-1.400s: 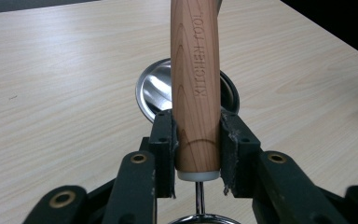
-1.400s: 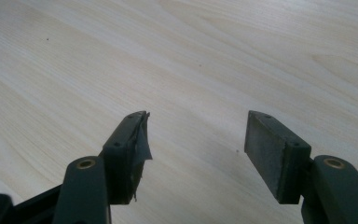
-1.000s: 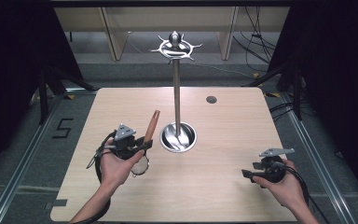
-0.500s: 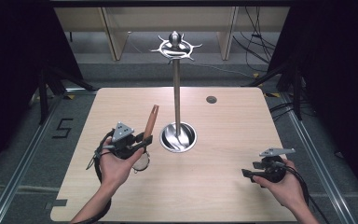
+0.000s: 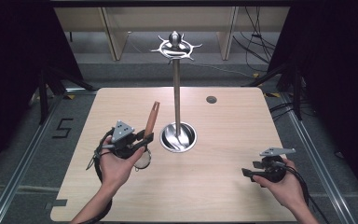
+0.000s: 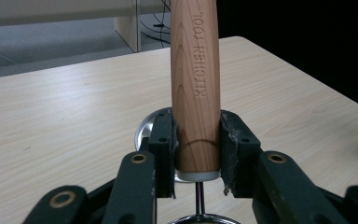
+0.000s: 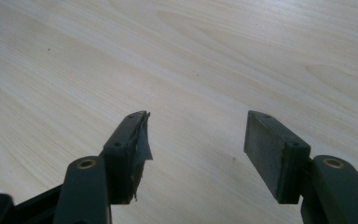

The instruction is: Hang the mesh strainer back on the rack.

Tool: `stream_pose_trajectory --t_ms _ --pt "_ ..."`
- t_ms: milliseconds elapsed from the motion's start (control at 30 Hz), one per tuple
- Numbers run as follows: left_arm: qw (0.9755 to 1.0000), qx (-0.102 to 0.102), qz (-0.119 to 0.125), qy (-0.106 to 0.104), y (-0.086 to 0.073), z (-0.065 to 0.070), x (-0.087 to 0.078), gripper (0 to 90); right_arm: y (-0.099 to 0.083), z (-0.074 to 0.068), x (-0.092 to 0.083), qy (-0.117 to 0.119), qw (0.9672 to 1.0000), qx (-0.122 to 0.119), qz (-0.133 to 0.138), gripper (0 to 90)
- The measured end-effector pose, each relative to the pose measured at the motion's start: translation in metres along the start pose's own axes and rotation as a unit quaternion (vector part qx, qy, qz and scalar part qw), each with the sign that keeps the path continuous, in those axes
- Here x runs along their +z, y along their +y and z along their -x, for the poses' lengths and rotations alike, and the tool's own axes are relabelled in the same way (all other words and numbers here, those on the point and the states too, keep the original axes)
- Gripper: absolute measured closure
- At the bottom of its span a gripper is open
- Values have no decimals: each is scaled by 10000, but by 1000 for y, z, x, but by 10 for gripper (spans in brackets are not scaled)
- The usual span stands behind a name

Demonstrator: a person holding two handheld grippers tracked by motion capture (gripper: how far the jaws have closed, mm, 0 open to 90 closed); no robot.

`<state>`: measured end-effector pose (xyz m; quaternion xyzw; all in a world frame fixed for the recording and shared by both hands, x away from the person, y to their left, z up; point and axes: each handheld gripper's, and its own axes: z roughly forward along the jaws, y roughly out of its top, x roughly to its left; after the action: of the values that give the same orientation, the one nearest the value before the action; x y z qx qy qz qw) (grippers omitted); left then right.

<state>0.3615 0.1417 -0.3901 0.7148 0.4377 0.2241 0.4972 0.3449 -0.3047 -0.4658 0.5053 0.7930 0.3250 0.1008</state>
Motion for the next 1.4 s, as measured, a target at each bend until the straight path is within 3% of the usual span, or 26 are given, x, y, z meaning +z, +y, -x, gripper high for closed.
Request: stream_pose_trajectory --t_ms 267,300,400,500,533,600,633,1000,1033,1067,1133,1233,1267,1333,1367,1400 --pt "9999 -55 153 -11 4 4 -2 680 -1 1 1 -27 9999 -79 103 404" --pt "9999 -32 155 0 5 4 -3 680 0 0 -1 -2 10000 55 19 404" --pt "9997 -59 220 -14 6 4 -4 679 -1 -1 3 -16 9997 91 226 405" --pt "9997 -36 227 6 8 5 -7 679 0 0 1 56 9999 63 143 404" --pt "9997 -36 227 5 9 5 -7 679 0 2 -1 216 9998 42 -9 404" --pt "9996 -50 270 10 10 6 -9 680 1 3 0 231 9997 -82 66 404" --pt "9996 -38 278 10 11 6 -10 680 0 2 -1 209 9998 15 24 405" --pt "9991 -26 427 -3 17 8 -16 679 0 2 -1 213 9998 36 17 404" --pt "9990 -33 451 -17 18 8 -16 680 0 3 0 216 9997 -55 54 404" --pt "9990 -41 449 -5 18 9 -17 680 0 2 2 63 9997 -66 213 404" --pt "9989 -32 472 -15 20 9 -18 680 1 2 -2 21 10000 -60 -59 404" --pt "9986 -30 530 -5 23 10 -21 679 0 4 -1 -41 9997 -214 117 404" --pt "9985 -38 554 -12 24 10 -21 680 1 3 -2 -27 9999 -138 73 404" --pt "9982 -23 598 -16 26 11 -23 680 1 5 -2 -73 9997 -224 101 404" --pt "9981 -17 612 -18 27 11 -23 679 0 2 2 1 9995 -7 309 404" --pt "9981 -15 621 -19 27 11 -24 680 -1 1 2 -21 9995 -9 327 404"
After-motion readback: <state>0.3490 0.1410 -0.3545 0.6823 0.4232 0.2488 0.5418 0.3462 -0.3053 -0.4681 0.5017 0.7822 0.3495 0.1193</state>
